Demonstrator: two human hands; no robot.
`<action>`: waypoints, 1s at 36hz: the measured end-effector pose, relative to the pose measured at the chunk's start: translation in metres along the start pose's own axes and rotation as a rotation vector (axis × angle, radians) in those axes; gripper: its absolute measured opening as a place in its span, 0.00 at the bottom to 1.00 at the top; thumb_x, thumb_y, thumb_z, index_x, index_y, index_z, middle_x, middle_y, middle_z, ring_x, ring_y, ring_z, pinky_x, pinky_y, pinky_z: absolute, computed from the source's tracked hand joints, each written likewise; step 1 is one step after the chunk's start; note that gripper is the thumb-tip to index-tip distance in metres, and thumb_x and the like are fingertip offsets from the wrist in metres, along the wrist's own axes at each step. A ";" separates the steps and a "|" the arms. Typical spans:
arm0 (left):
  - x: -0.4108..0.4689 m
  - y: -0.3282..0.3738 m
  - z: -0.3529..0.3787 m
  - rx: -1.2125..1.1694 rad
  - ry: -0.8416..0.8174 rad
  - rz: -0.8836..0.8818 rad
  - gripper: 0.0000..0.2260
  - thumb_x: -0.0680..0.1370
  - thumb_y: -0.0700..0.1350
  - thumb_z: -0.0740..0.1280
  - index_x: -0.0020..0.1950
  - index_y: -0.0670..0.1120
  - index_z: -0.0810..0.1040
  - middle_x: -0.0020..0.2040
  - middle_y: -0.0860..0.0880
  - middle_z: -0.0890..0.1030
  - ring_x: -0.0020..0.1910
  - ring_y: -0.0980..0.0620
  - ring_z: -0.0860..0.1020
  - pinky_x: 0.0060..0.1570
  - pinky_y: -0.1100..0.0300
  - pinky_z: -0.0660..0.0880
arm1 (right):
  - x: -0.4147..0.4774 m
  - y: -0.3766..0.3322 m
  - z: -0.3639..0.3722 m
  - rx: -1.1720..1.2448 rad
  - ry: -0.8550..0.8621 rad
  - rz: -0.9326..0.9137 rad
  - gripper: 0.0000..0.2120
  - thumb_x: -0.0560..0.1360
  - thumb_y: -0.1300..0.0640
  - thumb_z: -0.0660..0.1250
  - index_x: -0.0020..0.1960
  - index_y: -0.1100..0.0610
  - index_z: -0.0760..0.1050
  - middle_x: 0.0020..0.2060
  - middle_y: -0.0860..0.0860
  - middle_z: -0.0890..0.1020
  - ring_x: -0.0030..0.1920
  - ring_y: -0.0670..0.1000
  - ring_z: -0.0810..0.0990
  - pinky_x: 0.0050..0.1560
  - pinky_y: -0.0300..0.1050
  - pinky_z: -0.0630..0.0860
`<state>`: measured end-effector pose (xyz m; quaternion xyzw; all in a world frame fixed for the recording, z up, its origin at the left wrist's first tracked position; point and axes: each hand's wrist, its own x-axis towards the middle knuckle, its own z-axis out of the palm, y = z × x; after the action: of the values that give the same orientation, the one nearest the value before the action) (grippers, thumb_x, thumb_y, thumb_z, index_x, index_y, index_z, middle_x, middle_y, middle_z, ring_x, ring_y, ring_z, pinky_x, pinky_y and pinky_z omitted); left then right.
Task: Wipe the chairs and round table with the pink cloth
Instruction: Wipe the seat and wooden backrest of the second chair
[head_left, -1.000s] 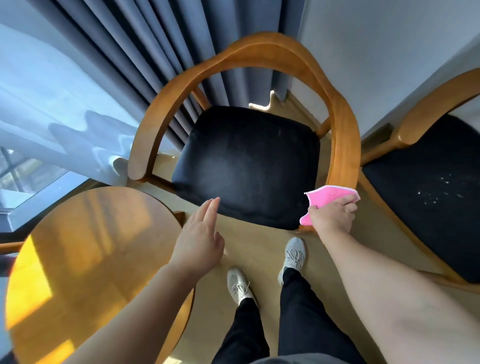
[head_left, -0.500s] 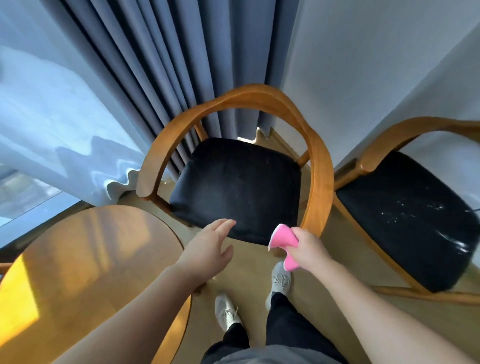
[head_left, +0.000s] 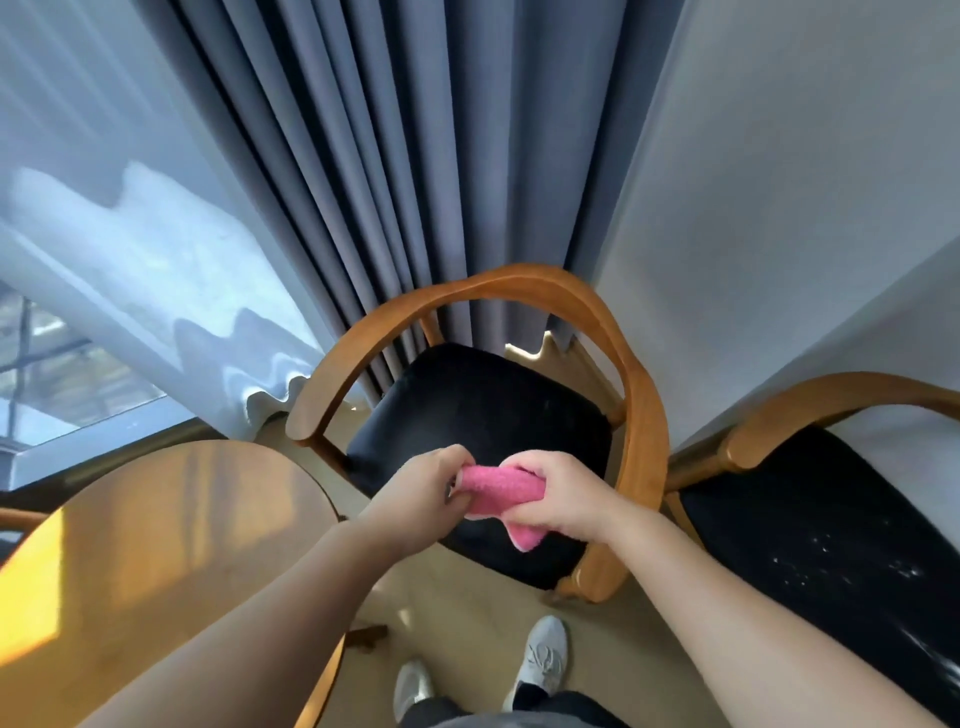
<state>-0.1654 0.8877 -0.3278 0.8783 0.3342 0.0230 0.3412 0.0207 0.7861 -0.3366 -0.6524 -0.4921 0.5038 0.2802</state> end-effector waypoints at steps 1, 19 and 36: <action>0.004 0.000 -0.001 -0.024 0.027 -0.019 0.07 0.73 0.47 0.67 0.46 0.57 0.72 0.41 0.61 0.75 0.41 0.64 0.75 0.39 0.68 0.73 | 0.002 0.003 -0.007 0.061 0.024 -0.007 0.15 0.66 0.53 0.76 0.51 0.45 0.79 0.44 0.46 0.81 0.47 0.47 0.82 0.47 0.44 0.82; 0.087 -0.035 -0.018 -0.248 0.068 -0.100 0.04 0.76 0.50 0.67 0.44 0.54 0.73 0.40 0.55 0.78 0.38 0.59 0.78 0.39 0.61 0.78 | 0.079 -0.009 -0.014 0.432 0.239 0.031 0.17 0.71 0.63 0.73 0.55 0.46 0.76 0.48 0.45 0.80 0.52 0.47 0.81 0.47 0.45 0.82; 0.213 -0.183 -0.025 0.200 0.105 -0.089 0.21 0.77 0.49 0.64 0.69 0.49 0.68 0.66 0.52 0.70 0.64 0.50 0.70 0.57 0.55 0.72 | 0.234 0.031 -0.062 0.098 0.425 0.067 0.23 0.73 0.65 0.67 0.48 0.34 0.76 0.45 0.33 0.80 0.50 0.34 0.79 0.41 0.26 0.75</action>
<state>-0.1118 1.1305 -0.4611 0.8899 0.3908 0.0203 0.2344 0.0918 0.9997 -0.4313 -0.7455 -0.3749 0.3873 0.3920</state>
